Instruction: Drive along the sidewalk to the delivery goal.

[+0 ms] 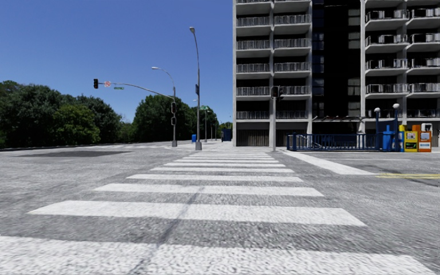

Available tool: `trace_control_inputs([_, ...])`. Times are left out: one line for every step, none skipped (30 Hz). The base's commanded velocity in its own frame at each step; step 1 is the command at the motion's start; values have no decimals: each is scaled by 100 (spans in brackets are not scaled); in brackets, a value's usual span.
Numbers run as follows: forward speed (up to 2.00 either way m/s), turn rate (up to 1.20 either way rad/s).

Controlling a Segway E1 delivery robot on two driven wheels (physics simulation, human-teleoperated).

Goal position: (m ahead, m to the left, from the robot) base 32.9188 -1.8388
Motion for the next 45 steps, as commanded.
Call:
trace_control_inputs([200,0])
trace_control_inputs([200,0])
trace_control_inputs([200,0])
trace_control_inputs([200,0])
trace_control_inputs([200,0])
trace_control_inputs([200,0])
trace_control_inputs([200,0])
trace_control_inputs([200,0])
trace_control_inputs([200,0])
trace_control_inputs([200,0])
trace_control_inputs([200,0])
trace_control_inputs([200,0])
trace_control_inputs([200,0])
trace_control_inputs([200,0])
trace_control_inputs([200,0])
trace_control_inputs([200,0])
trace_control_inputs([200,0])
trace_control_inputs([200,0])
trace_control_inputs([200,0])
trace_control_inputs([200,0])
trace_control_inputs([200,0])
trace_control_inputs([200,0])
trace_control_inputs([200,0])
trace_control_inputs([200,0])
trace_control_inputs([200,0])
trace_control_inputs([200,0])
trace_control_inputs([200,0])
trace_control_inputs([200,0])
trace_control_inputs([200,0])
trace_control_inputs([200,0])
trace_control_inputs([200,0])
trace_control_inputs([200,0])
trace_control_inputs([200,0])
trace_control_inputs([200,0])
trace_control_inputs([200,0])
trace_control_inputs([200,0])
trace_control_inputs([200,0])
trace_control_inputs([200,0])
trace_control_inputs([200,0])
trace_control_inputs([200,0])
trace_control_inputs([200,0])
trace_control_inputs([200,0])
trace_control_inputs([200,0])
trace_control_inputs([200,0])
trace_control_inputs([200,0])
